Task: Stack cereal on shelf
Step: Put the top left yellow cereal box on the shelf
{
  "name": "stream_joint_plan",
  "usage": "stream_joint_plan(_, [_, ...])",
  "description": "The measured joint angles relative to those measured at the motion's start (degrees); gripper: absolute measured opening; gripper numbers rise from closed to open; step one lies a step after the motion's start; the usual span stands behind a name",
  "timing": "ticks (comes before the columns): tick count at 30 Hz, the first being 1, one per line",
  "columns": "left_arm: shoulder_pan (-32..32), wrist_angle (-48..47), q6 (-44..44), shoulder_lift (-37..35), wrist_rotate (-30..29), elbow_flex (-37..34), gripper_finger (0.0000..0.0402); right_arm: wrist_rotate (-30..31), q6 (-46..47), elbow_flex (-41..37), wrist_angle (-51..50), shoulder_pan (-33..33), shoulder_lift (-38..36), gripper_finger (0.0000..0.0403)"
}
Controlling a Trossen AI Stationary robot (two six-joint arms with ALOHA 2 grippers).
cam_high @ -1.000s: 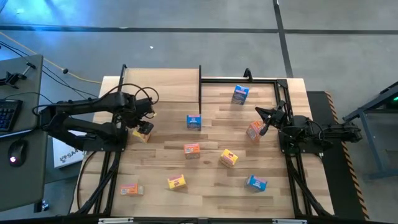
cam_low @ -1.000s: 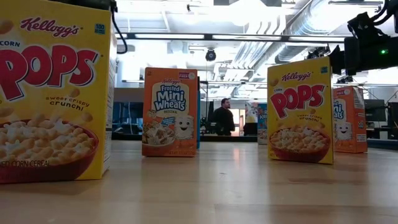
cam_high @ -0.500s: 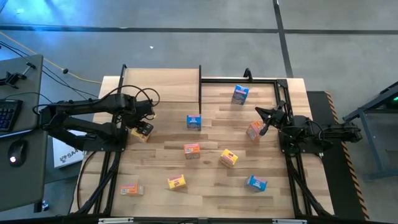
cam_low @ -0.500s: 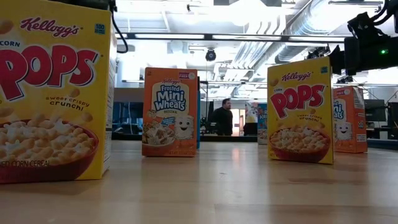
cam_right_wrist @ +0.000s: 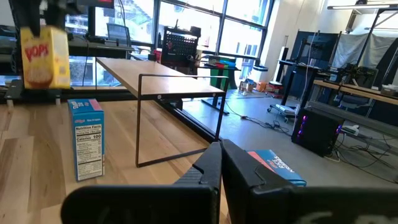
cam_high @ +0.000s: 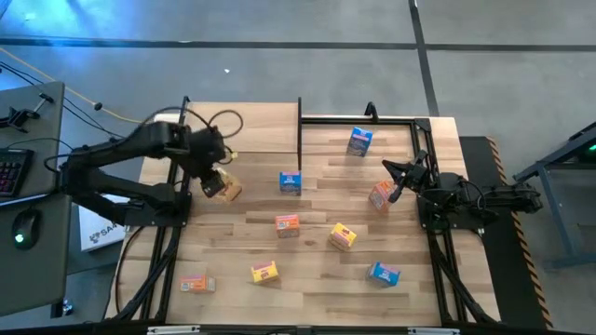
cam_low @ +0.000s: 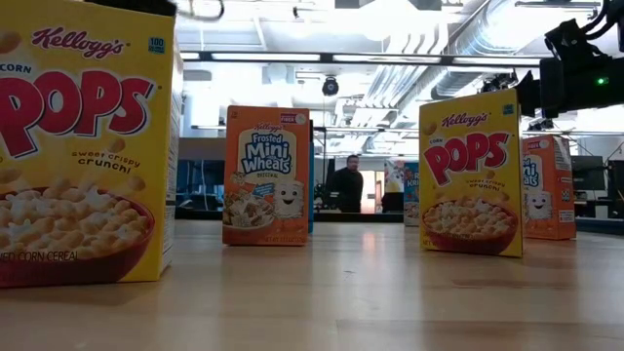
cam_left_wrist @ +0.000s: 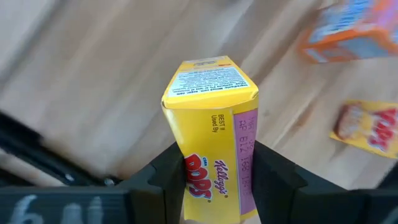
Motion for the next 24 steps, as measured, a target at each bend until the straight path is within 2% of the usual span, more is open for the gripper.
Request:
stream_joint_plan(7, [6.1, -8.6, 18.6, 8.1, -8.8, 16.7, 0.0135, 0.0, 0.0, 0.0, 0.0, 0.0, 0.0, 0.0])
stream_joint_plan(13, [14.2, -9.5, 37.6, 17.9, -9.8, 28.5, 0.0127, 0.0, 0.0, 0.0, 0.0, 0.0, 0.0, 0.0])
stream_joint_plan(18, [19.5, -9.2, 49.8, 25.1, -12.9, 33.7, 0.0115, 0.0, 0.0, 0.0, 0.0, 0.0, 0.0, 0.0])
stream_joint_plan(21, [21.9, -8.8, 52.1, 28.1, -16.0, 34.8, 0.0109, 0.0, 0.0, 0.0, 0.0, 0.0, 0.0, 0.0])
stream_joint_plan(24, [24.3, -8.9, 52.5, 28.8, -16.5, 35.2, 0.0107, 0.0, 0.0, 0.0, 0.0, 0.0, 0.0, 0.0])
